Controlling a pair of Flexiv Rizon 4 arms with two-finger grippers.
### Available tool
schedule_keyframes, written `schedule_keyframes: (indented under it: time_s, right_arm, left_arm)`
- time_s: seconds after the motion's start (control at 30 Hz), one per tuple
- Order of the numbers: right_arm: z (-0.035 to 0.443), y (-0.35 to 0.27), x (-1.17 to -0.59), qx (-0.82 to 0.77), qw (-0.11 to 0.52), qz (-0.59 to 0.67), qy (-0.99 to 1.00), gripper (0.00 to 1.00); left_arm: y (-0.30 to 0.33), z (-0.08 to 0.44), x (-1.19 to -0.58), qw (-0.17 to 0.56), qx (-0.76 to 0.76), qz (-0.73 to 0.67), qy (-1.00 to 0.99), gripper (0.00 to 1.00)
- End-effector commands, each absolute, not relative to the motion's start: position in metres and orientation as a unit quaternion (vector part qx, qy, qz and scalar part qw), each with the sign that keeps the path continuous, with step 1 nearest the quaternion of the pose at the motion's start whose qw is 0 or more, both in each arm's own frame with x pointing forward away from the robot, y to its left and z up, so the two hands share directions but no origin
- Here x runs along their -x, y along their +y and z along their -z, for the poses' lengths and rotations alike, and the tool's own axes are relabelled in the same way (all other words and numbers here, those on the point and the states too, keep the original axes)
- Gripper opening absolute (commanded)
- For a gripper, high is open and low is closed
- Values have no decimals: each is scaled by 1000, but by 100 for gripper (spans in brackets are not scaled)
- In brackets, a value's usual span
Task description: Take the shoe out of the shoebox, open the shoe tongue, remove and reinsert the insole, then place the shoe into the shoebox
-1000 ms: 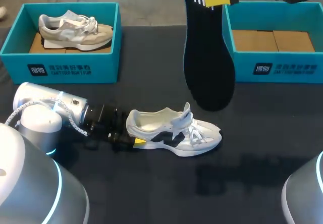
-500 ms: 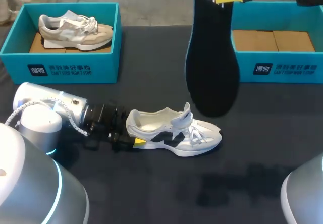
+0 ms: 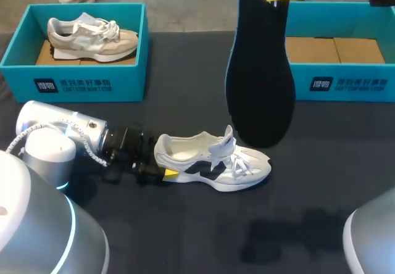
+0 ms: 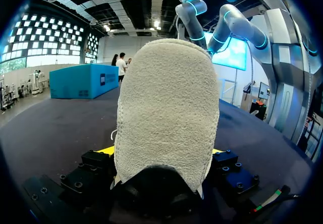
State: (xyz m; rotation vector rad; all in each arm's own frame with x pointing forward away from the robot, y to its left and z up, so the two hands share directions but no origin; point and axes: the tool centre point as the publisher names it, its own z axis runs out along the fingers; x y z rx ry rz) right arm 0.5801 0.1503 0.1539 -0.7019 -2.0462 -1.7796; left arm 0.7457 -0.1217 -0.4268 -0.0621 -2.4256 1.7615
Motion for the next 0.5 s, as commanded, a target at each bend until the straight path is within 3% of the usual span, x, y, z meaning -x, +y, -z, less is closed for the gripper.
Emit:
schedule_keyframes:
  time_s: [0.03, 0.5]
  right_arm:
    - [-171, 145, -560, 263, 167, 620, -721, 0]
    - [-169, 155, -536, 280, 185, 638, -693, 0]
  left_arm:
    - [-122, 429, -746, 71, 20, -586, -807, 0]
    - [-122, 429, -746, 71, 20, -586, -807, 0]
